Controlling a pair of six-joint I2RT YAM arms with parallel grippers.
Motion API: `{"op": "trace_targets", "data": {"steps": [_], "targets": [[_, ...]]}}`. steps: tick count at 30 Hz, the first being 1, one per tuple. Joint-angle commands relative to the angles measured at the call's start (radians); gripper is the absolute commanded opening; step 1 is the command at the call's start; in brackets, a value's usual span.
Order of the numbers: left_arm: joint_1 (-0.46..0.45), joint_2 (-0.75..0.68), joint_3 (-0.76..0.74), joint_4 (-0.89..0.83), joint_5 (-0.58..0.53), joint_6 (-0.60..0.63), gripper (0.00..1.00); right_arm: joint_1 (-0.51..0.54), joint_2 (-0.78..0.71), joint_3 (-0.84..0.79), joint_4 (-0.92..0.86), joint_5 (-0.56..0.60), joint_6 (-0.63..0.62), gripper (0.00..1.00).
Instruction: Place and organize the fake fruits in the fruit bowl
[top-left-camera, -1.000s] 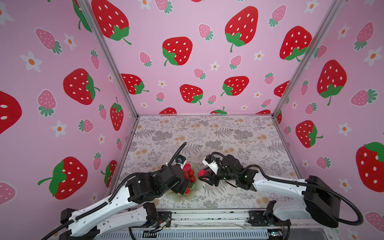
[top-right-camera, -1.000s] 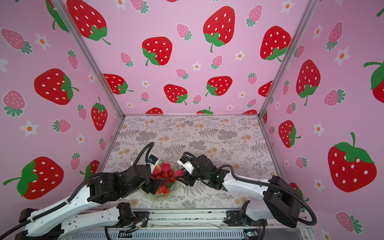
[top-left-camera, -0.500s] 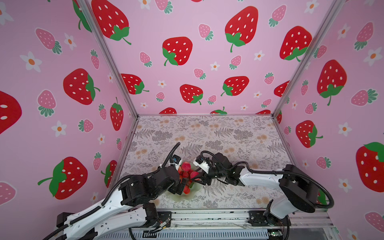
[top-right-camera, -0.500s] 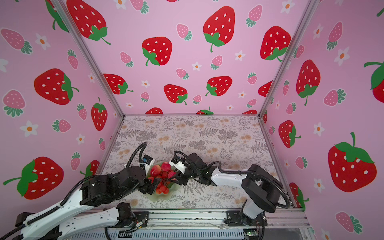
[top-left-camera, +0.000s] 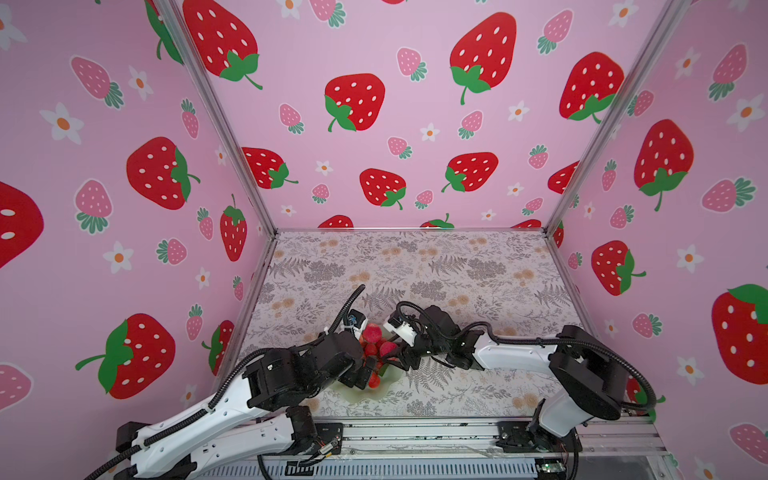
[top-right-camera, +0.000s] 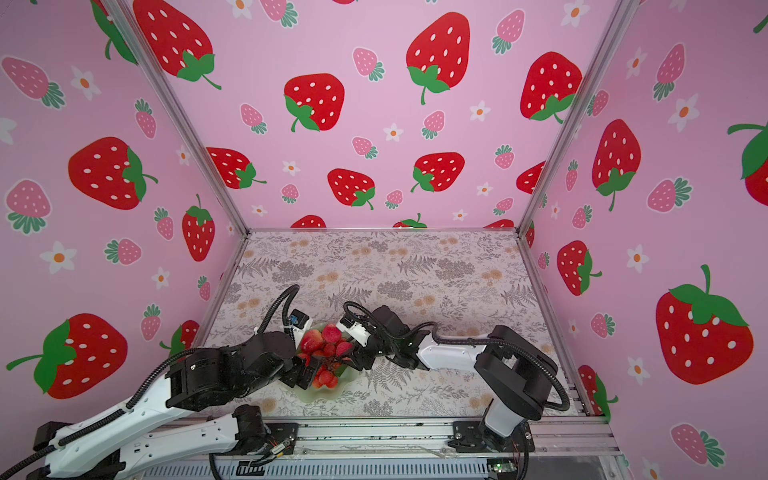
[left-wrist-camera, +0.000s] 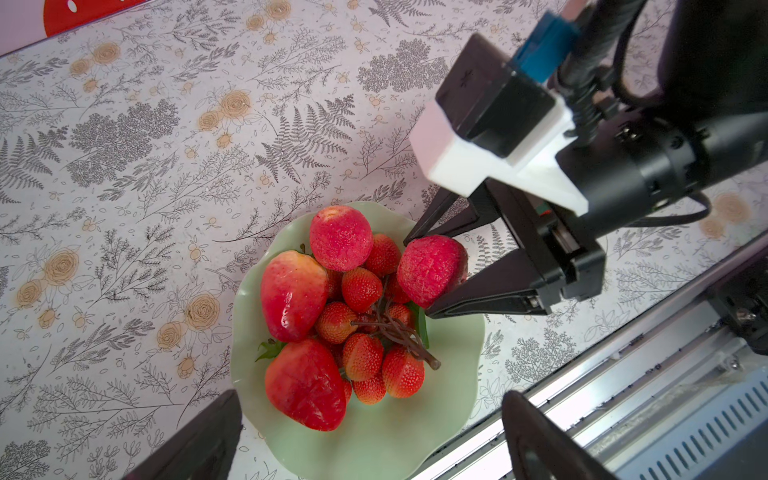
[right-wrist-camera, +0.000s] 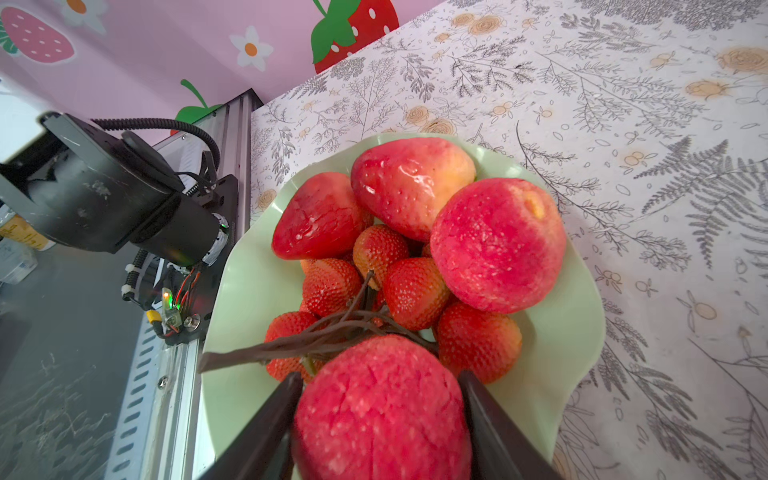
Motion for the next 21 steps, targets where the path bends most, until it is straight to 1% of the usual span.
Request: {"op": "trace_targets", "data": {"steps": [1, 4, 8, 10, 12, 14, 15, 17, 19, 21], "targets": [[0.003, -0.002, -0.011, -0.003, -0.004, 0.002, 0.99, 0.007, 0.014, 0.033, -0.028, 0.008, -0.036, 0.65], [0.003, -0.002, -0.008, -0.002, -0.005, 0.006, 0.99, 0.007, 0.022, 0.040, -0.036, 0.014, -0.043, 0.70], [0.003, -0.002, -0.007, -0.002, -0.015, 0.008, 0.99, 0.007, 0.017, 0.052, -0.051, 0.027, -0.058, 0.72], [0.002, -0.004, -0.001, 0.005, -0.037, 0.006, 0.99, 0.006, -0.011, 0.057, -0.056, 0.056, -0.062, 0.75], [0.003, -0.011, 0.005, 0.024, -0.071, 0.003, 0.99, 0.005, -0.053, 0.060, -0.062, 0.093, -0.065, 0.80], [0.018, -0.019, 0.010, 0.053, -0.108, 0.004, 0.99, -0.007, -0.101, 0.059, -0.072, 0.133, -0.054, 0.84], [0.036, -0.019, 0.013, 0.065, -0.125, 0.008, 0.99, -0.023, -0.133, 0.051, -0.070, 0.146, -0.045, 0.86], [0.101, -0.010, 0.007, 0.098, -0.116, 0.027, 0.99, -0.062, -0.199, 0.023, -0.057, 0.165, -0.014, 0.94], [0.222, 0.020, -0.007, 0.161, -0.035, 0.060, 0.99, -0.134, -0.277, -0.018, -0.044, 0.209, 0.045, 1.00], [0.362, 0.072, -0.028, 0.233, 0.082, 0.095, 0.99, -0.240, -0.344, -0.058, -0.046, 0.216, 0.104, 0.99]]}}
